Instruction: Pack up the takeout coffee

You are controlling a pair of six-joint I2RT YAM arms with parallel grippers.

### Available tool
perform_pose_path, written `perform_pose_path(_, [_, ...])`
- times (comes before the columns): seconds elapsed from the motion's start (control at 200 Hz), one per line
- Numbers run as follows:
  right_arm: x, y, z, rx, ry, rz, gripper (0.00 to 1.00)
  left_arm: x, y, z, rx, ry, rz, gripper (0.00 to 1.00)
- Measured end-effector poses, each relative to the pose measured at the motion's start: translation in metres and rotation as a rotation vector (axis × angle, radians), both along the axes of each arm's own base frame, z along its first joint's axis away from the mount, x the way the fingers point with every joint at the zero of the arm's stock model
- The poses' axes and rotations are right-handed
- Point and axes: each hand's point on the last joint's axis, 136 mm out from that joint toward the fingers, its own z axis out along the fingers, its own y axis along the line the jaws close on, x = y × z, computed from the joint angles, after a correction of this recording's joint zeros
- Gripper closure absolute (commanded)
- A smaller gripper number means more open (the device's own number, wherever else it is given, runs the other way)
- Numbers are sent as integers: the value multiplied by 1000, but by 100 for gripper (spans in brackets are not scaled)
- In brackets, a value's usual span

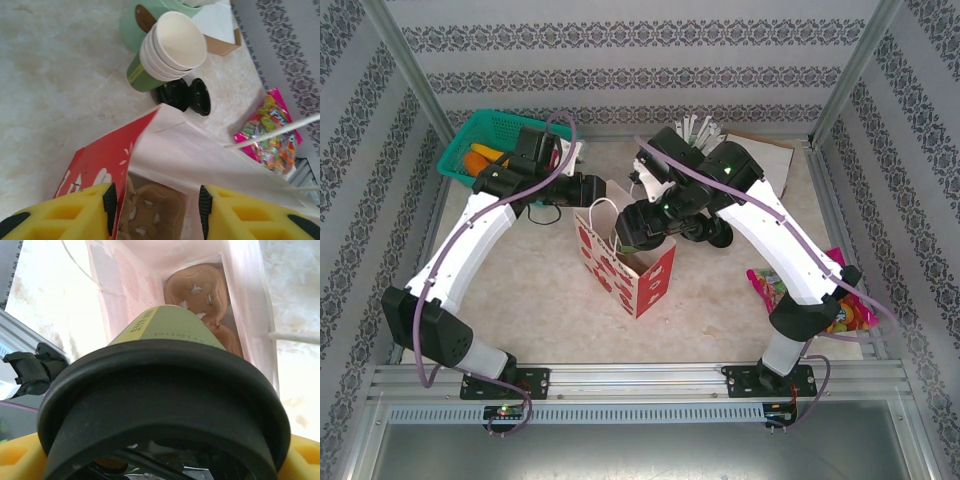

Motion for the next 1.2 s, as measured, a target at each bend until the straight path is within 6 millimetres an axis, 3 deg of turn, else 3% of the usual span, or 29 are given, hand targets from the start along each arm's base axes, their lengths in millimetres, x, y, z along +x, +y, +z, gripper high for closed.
perform_pose_path(0.325, [1, 1, -15, -28, 26, 0, 34, -22, -8, 25, -31, -105, -137, 49])
perform_pose_path(0.924, [10, -5, -47, -161, 31, 44, 34, -95, -2, 23, -57, -231, -321, 47])
perform_pose_path(1.049, [10, -6, -50, -191, -1, 110, 34, -98, -1, 22, -63, -247, -328, 47])
perform_pose_path(1.199, [5, -4, -52, -216, -34, 206, 34, -86, 4, 19, -21, -273, -278, 46])
